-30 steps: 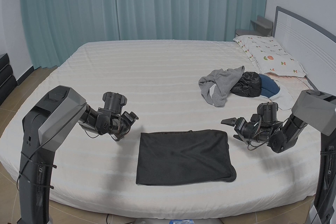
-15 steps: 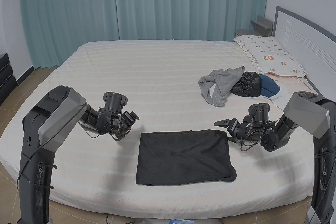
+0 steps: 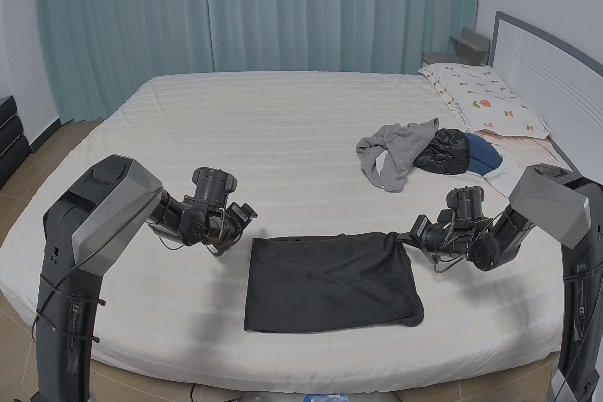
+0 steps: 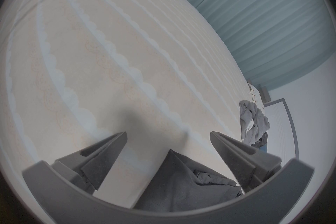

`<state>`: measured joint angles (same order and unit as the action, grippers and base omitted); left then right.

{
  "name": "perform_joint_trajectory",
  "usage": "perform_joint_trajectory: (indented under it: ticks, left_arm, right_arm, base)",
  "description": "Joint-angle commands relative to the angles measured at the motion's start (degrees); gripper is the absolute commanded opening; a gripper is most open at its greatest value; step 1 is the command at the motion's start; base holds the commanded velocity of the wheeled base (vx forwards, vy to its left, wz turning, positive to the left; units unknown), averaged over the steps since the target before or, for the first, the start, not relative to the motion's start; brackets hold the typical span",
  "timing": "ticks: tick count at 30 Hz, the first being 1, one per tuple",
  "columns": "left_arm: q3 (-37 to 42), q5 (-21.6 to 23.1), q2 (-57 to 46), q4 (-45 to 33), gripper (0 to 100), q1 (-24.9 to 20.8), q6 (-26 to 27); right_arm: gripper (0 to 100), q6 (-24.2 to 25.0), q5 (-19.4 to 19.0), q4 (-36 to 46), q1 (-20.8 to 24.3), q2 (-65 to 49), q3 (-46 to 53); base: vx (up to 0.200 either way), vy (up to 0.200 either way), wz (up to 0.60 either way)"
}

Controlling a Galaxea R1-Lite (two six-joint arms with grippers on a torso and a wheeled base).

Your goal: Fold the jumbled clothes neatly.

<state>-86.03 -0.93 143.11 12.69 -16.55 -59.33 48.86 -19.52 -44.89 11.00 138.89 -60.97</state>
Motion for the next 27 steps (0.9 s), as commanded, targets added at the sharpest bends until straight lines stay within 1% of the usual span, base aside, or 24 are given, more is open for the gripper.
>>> perform_joint_trajectory:
  ticks: [1, 6, 10, 14, 15, 18, 22, 27]
  left_arm:
    - [0.0, 0.0, 0.0, 0.1, 100, -1.2, 0.0]
    - [-0.2, 0.0, 0.2, 0.1, 100, -1.9, 0.4]
    - [-0.5, 0.0, 0.9, 0.1, 100, -3.1, 2.3]
    - [-3.7, 0.0, 3.7, -0.4, 100, -3.9, 4.4]
    - [-3.8, 0.0, 3.7, -0.4, 0, -3.9, 4.4]
    - [-4.2, -0.5, 4.5, -0.5, 0, -4.5, 4.8]
    - [-4.3, -0.7, 4.5, -0.4, 0, -4.4, 4.7]
    - [-4.3, -2.1, 4.3, 0.1, 0, -3.8, 4.3]
  right_arm:
    - [0, 0.0, 0.4, -0.2, -0.6, -0.3, 0.1]
    - [0, 0.0, 0.7, -0.2, -0.9, -0.2, 0.4]
    - [0, -0.1, 0.6, -0.2, -0.8, -0.1, 0.6]
    - [0, -0.1, 0.6, -0.2, -0.7, 0.0, 0.5]
    - [0, -0.1, 0.6, -0.2, -0.7, 0.0, 0.5]
    - [0, 0.0, 0.6, -0.2, -0.8, 0.0, 0.6]
    - [0, -0.1, 0.7, -0.3, -0.8, 0.1, 0.7]
    - [0, -0.2, 0.8, -0.4, -1.1, 0.2, 0.7]
  base:
    - [0.0, 0.0, 0.0]
    - [0.0, 0.0, 0.0]
    - [0.0, 0.0, 0.0]
    - [0.0, 0.0, 0.0]
    - [0.0, 0.0, 0.0]
    - [0.0, 0.0, 0.0]
    - [0.0, 0.0, 0.0]
    - [0.0, 0.0, 0.0]
